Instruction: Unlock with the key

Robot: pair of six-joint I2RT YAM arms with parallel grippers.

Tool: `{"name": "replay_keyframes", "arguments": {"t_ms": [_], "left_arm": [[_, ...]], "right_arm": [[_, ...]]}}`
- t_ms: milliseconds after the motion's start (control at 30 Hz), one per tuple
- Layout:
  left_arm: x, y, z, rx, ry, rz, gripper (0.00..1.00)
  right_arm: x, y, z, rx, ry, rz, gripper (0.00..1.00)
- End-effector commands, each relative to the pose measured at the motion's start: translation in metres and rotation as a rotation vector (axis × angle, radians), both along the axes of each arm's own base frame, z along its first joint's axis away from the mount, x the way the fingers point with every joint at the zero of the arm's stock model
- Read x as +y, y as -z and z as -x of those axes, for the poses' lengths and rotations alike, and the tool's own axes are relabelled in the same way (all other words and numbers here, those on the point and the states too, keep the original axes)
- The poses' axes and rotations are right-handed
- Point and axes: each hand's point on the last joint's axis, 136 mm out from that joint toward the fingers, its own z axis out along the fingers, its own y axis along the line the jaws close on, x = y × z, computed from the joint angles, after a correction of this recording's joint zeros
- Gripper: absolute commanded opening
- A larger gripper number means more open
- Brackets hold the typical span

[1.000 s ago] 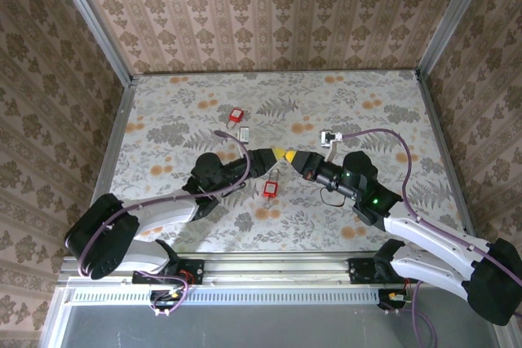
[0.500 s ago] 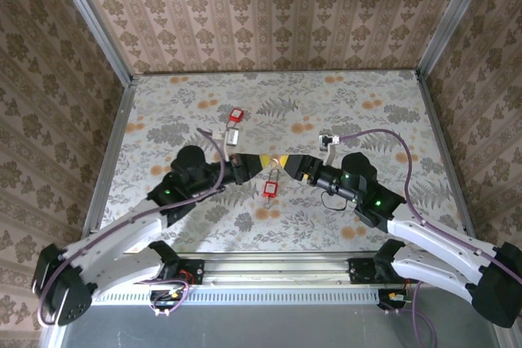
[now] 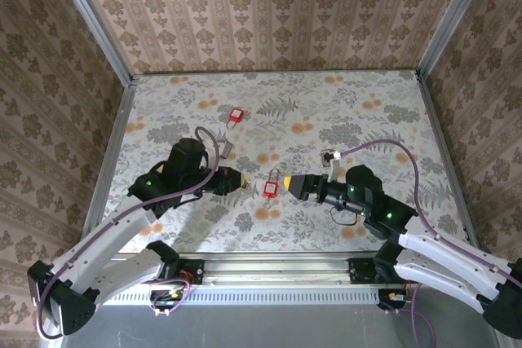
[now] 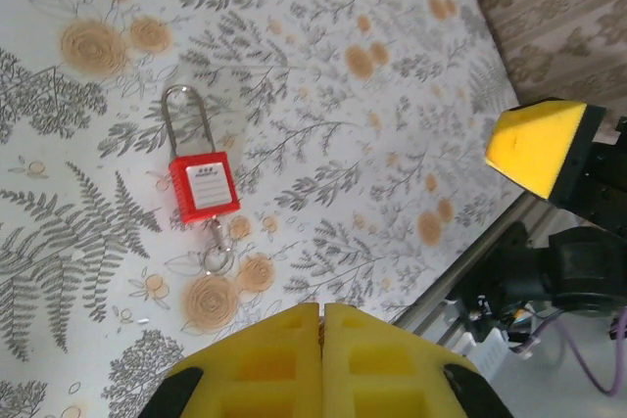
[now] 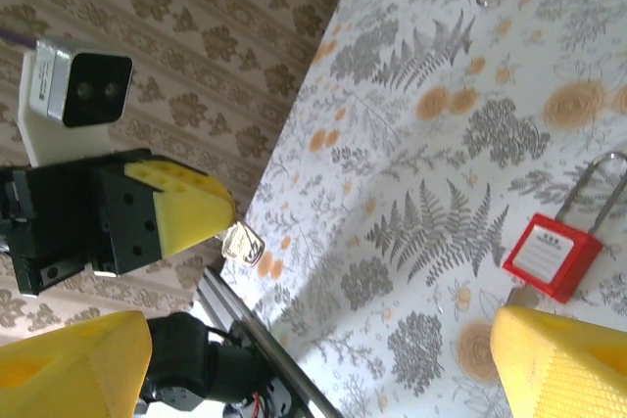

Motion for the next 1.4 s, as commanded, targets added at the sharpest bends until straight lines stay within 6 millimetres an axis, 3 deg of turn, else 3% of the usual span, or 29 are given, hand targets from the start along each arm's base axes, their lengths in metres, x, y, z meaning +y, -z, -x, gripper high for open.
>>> {"name": "replay_keyframes", "arguments": {"t_ms": [0,100,200,533,700,1000,1367], "left_arm": [[-0.004,0.000,-0.004,-0.022,0.021,-0.003,0.00],[-0.022,-0.012,0.001,-0.049,0.112,0.050,0.00],[-0.034,-0.022,0.013,-0.040,0.219,0.097,0.00],[-0.048,-0.049,0.029,-0.041,0.334,0.270,0.00],[-0.055,-0.046,0.031,-0.026,0.353,0.292,0.00],[-0.059,-0.053,0.035,-0.018,0.373,0.314,0.00],[-0.061,-0.039,0.036,0.008,0.367,0.325,0.00]], "right_arm": [[0.010,0.007,0.007,-0.021,-0.043,0.034,0.90],[0.020,0.018,0.010,-0.019,-0.070,0.078,0.90],[0.037,0.014,0.015,-0.062,-0.143,0.018,0.90],[0.058,-0.013,0.029,-0.205,-0.288,-0.115,0.84],[0.062,-0.020,0.034,-0.243,-0.313,-0.151,0.79],[0.070,-0.010,0.029,-0.236,-0.305,-0.160,0.62],[0.064,-0.022,0.028,-0.266,-0.275,-0.164,0.48]]}}
